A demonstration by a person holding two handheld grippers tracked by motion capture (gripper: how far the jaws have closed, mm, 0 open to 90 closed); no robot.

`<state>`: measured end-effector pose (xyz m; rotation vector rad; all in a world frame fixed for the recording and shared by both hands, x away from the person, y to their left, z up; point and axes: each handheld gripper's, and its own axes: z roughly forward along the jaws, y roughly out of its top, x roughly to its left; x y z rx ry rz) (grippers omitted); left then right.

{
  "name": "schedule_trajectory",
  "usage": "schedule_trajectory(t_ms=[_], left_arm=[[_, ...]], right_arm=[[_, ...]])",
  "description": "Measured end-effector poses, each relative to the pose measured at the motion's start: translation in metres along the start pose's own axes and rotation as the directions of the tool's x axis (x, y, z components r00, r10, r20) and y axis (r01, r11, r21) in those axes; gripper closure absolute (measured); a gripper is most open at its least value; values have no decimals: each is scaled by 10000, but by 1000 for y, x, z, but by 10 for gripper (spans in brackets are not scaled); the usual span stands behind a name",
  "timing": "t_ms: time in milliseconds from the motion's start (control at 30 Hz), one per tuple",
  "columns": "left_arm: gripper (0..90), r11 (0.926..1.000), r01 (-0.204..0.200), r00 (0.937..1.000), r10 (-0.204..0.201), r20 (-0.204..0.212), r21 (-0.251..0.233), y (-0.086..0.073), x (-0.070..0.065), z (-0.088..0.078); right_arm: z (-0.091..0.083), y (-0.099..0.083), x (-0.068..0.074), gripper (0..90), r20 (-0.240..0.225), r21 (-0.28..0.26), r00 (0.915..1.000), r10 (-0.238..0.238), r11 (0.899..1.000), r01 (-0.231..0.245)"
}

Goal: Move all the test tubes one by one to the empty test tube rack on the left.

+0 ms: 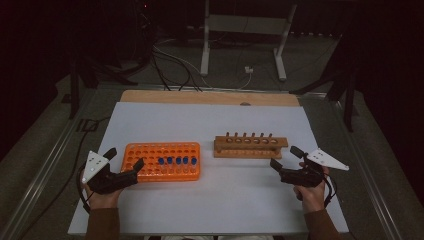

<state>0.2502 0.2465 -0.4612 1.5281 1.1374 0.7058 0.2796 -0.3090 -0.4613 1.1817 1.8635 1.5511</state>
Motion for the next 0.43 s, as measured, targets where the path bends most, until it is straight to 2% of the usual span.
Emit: schedule_trajectory(t_ms=[267, 433], left_arm=[[7, 9998, 171, 9999, -171, -14, -55, -6, 1, -3], [7, 9999, 133, 9999, -134, -109, -74, -7, 0, -4]], right_arm=[[-8, -7, -1, 15, 10, -48, 10000, 78, 10000, -78], [-5, -10, 1, 15, -7, 81, 10000, -23, 10000, 23]])
